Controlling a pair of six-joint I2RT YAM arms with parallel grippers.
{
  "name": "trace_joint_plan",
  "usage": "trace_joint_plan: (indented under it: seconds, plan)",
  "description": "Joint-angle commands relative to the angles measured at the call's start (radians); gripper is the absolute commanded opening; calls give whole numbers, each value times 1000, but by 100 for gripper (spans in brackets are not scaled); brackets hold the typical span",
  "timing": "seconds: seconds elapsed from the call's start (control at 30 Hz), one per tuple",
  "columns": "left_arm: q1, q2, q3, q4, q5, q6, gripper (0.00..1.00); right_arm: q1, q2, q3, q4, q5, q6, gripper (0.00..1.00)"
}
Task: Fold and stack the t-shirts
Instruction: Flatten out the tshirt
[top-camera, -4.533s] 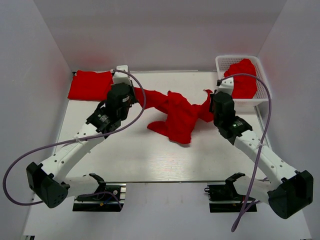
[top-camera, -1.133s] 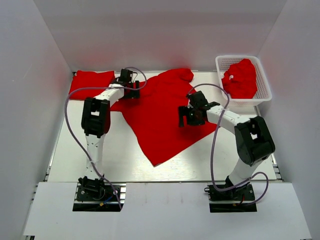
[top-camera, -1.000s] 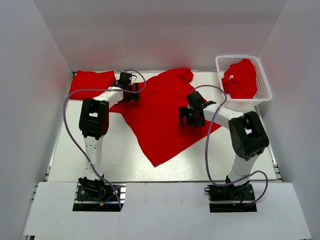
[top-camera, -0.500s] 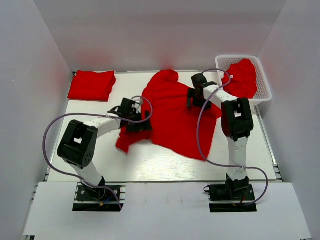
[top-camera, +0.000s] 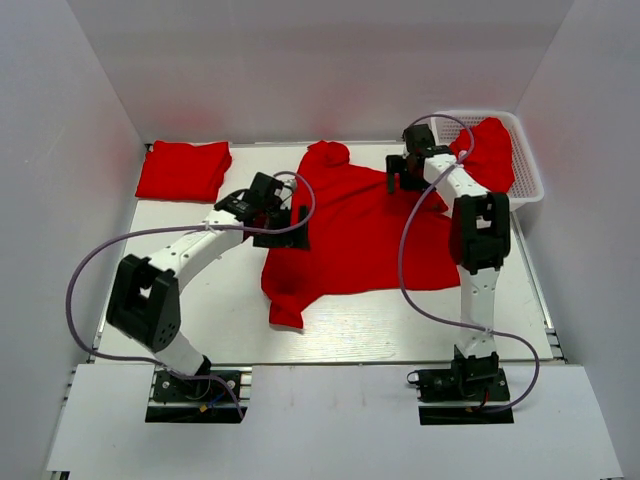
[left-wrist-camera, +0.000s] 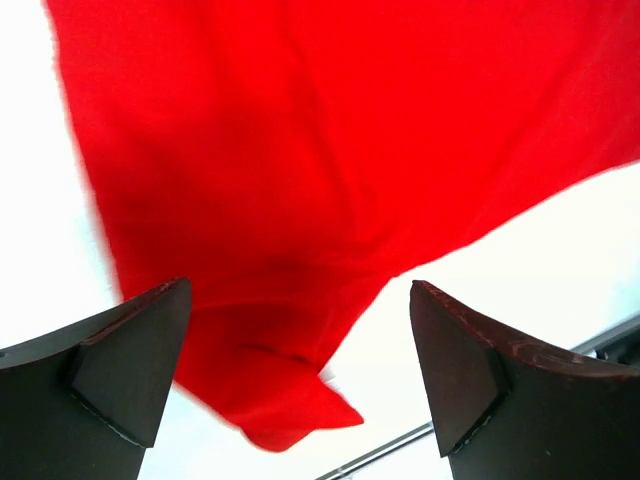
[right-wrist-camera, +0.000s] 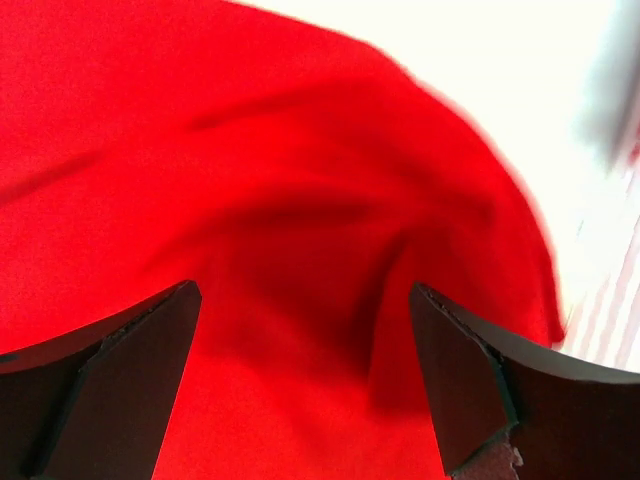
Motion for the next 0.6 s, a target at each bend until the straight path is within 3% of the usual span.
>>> trace_joint_plan:
  seconds: [0.0,0.27,0.4,0.57]
  plan:
    - [-11,-81,43,-119,-114,18,100,26,-189,-93,50,-116,-63,90]
    - [-150,-78,43,-286,-162,-14,100,66,-418,-327,76,-141,-26,90]
    - [-273,-69,33,-375,-194,-101,100,66,-607,-577,165,-160,82,90]
    - [-397,-78,-30,-400,-225,-229,100,58,-814,-854,314,-72,233,90]
